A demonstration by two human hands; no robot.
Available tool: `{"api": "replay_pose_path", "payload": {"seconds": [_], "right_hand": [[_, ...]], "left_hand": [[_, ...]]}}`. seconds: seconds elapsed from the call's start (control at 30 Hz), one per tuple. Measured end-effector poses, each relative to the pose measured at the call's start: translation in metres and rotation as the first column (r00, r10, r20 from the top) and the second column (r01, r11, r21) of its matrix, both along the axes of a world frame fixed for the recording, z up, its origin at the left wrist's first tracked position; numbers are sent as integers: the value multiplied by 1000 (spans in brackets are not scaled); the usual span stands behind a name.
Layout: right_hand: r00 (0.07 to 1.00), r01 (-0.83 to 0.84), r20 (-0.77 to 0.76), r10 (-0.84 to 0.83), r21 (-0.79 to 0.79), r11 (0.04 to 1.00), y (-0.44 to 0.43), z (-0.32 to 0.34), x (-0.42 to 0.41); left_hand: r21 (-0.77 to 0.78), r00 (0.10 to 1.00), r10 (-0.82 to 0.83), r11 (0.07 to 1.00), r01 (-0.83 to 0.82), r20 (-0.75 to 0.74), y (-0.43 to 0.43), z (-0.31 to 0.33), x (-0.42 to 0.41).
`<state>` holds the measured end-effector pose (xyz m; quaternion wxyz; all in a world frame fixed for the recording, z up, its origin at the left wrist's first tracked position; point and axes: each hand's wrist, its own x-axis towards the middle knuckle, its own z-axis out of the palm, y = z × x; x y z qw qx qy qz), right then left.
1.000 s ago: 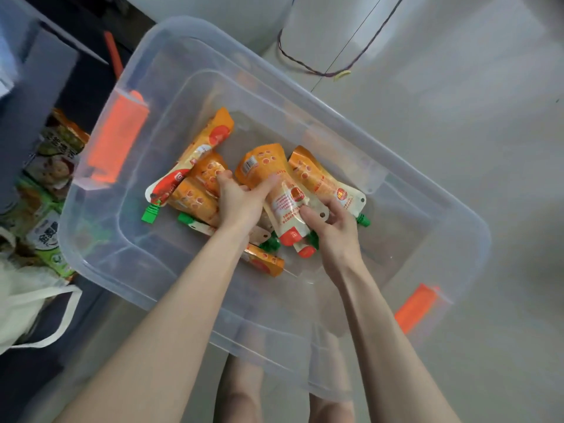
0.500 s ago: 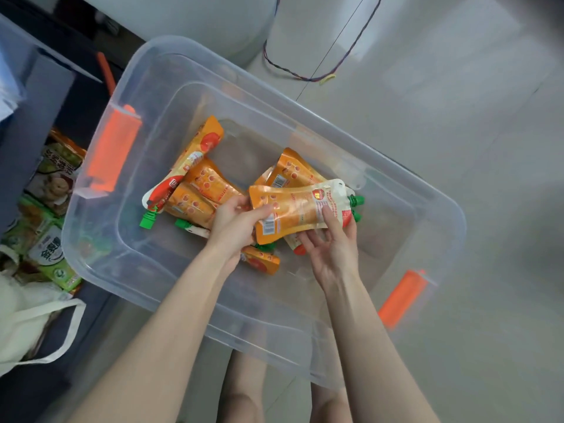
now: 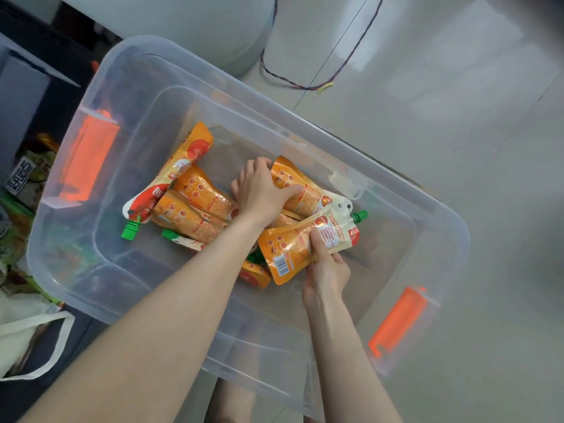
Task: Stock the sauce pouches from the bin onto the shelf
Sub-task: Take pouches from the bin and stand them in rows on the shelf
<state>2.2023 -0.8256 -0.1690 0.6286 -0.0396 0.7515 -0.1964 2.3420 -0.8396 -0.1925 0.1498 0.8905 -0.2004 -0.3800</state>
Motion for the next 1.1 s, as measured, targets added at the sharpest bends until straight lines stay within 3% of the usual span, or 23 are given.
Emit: {"api": "replay_pose_path", "payload": {"seconds": [0.13, 0.23, 0.37, 0.47, 0.57, 0.67, 0.83, 0.93, 1.03, 1.1], "right_hand": [[999, -18, 47, 20, -29, 999, 2, 6, -3], [991, -123, 43, 127, -81, 989, 3, 18, -9], [958, -276, 28, 285, -176, 945, 8, 47, -15], [909, -396, 46, 414, -210, 894, 13, 82, -18], [825, -513, 127, 551, -240, 824, 17, 133, -21], [716, -613, 182, 674, -299, 732, 25, 191, -19], [573, -708, 223, 789, -350, 613, 49, 282, -13], [488, -758, 254, 835, -352, 550, 65, 328, -13], [403, -804, 265, 876, -355, 478, 82, 362, -19], [299, -840, 248, 921, -390, 378, 95, 381, -25]], "left_hand": [[14, 999, -38, 999, 38, 6, 5, 7, 10], [-97, 999, -29, 995, 27, -19, 23, 33, 8], [-126, 972, 189, 970, -207, -137, 58, 82, -2], [-121, 878, 389, 893, -434, -279, 90, 125, -4], [-71, 710, 443, 821, -566, -547, 124, 180, -3], [-36, 604, 417, 803, -595, -680, 156, 237, -5], [-99, 489, 438, 661, -744, -754, 206, 323, -27], [-136, 395, 438, 513, -848, -807, 240, 366, -48], [-188, 371, 427, 411, -892, -825, 277, 401, -77], [-223, 366, 423, 349, -910, -829, 300, 421, -98]]}}
